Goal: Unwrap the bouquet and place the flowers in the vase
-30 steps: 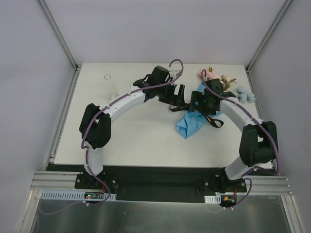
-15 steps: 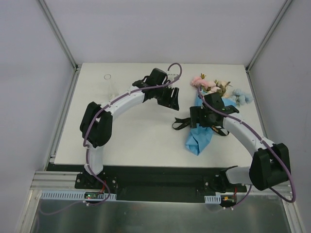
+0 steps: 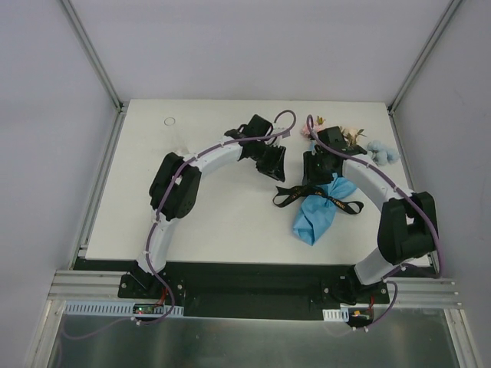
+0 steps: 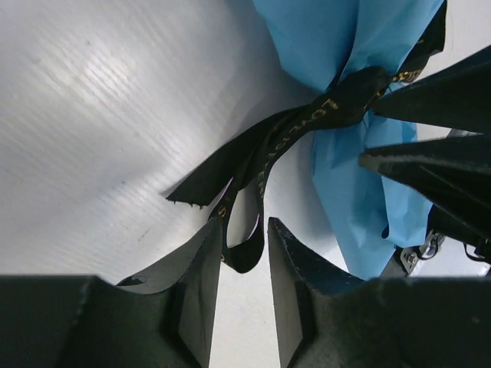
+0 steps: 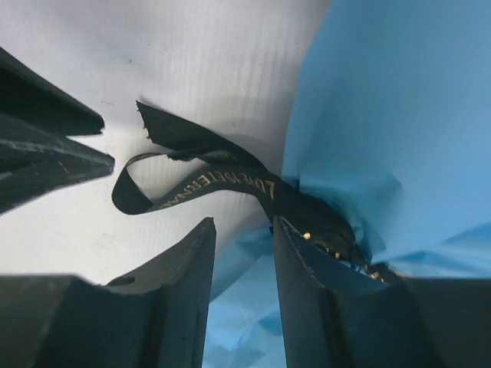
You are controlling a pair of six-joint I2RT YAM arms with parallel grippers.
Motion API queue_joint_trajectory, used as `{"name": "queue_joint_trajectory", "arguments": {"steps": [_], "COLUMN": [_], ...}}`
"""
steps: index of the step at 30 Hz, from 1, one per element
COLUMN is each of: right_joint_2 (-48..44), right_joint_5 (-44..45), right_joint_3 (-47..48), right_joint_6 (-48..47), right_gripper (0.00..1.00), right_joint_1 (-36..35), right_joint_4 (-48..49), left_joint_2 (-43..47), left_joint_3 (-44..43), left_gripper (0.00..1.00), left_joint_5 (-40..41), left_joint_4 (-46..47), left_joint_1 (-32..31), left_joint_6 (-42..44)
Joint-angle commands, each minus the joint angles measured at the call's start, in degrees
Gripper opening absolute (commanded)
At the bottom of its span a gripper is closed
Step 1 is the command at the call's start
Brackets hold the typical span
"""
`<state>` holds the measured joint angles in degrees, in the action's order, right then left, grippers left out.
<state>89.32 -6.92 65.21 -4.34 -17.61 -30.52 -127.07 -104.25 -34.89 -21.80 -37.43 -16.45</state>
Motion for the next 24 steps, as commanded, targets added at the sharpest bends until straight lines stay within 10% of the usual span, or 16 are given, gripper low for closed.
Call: {"name": "queue_joint_trajectory", "arguments": {"steps": [1, 9, 24], "right_joint_2": [4.45, 6.49, 4.55], "right_joint_5": [1.09, 3.93, -3.98], "right_joint_3": [6.15, 3.97, -4.13], "right_joint_6": [-6.54, -17.53, -30.11], "right_gripper": [0.35, 0.52, 0.53], "right_joint_1": [-2.60, -7.96, -9.20], "right_joint_4": [1.26, 7.22, 16.20], "left_joint_2": [2.52, 1.21, -0.55], "left_joint_3": [3.69, 6.86, 7.65], "left_gripper": [0.27, 0.26, 0.25], "left_joint_5": [-2.46, -5.35, -6.24], "left_joint_4": [-0.52, -0.52, -0.52], "left_joint_1": [-0.01, -0.01, 0.87], "left_joint_6": [0.01, -3.41, -5.53]}}
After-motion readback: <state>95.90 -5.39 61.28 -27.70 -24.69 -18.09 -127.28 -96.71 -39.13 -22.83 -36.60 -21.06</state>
